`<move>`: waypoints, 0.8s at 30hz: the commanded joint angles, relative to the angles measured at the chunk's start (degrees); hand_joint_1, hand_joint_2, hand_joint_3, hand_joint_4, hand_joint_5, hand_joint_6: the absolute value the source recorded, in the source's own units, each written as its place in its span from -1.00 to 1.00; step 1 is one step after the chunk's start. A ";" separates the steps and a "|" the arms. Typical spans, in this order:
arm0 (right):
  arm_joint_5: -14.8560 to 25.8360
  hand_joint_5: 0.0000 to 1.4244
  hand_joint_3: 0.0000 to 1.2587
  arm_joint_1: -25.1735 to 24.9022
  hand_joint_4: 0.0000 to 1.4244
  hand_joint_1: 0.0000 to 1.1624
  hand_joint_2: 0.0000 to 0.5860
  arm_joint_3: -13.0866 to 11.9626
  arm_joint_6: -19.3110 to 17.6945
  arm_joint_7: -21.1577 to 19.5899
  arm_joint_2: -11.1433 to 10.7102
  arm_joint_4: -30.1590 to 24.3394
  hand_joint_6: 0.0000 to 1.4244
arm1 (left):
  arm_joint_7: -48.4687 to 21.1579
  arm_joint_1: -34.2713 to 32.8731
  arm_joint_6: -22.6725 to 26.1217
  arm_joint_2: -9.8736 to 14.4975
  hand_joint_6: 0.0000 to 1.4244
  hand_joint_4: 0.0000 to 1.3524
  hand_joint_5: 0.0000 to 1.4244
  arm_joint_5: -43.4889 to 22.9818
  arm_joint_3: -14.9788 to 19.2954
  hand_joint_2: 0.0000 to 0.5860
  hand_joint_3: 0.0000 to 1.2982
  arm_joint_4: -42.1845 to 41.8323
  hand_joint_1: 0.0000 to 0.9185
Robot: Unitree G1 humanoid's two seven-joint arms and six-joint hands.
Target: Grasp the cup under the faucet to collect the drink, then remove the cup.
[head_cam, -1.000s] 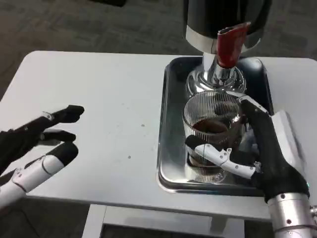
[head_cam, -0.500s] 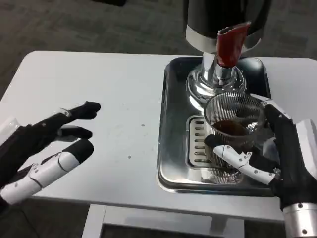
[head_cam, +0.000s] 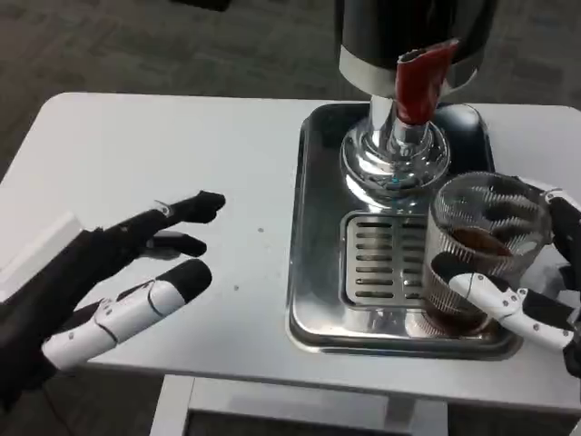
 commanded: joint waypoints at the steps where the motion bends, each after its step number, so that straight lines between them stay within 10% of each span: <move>1: 2.17 0.83 0.50 2.45 0.58 0.35 -0.24 -1.70 -1.42 1.76 -0.79 -3.99 1.00 | -0.54 -1.15 -0.37 1.35 -0.66 -0.79 -0.62 1.39 -2.23 -0.54 -0.72 -0.62 -0.89; 24: 9.85 0.92 0.60 10.30 0.64 0.33 -0.20 -7.60 1.98 12.69 -2.93 -19.49 1.00 | -1.53 1.83 -0.01 5.58 -0.83 -0.98 -0.85 9.80 -2.94 -0.80 -0.84 -10.92 -1.00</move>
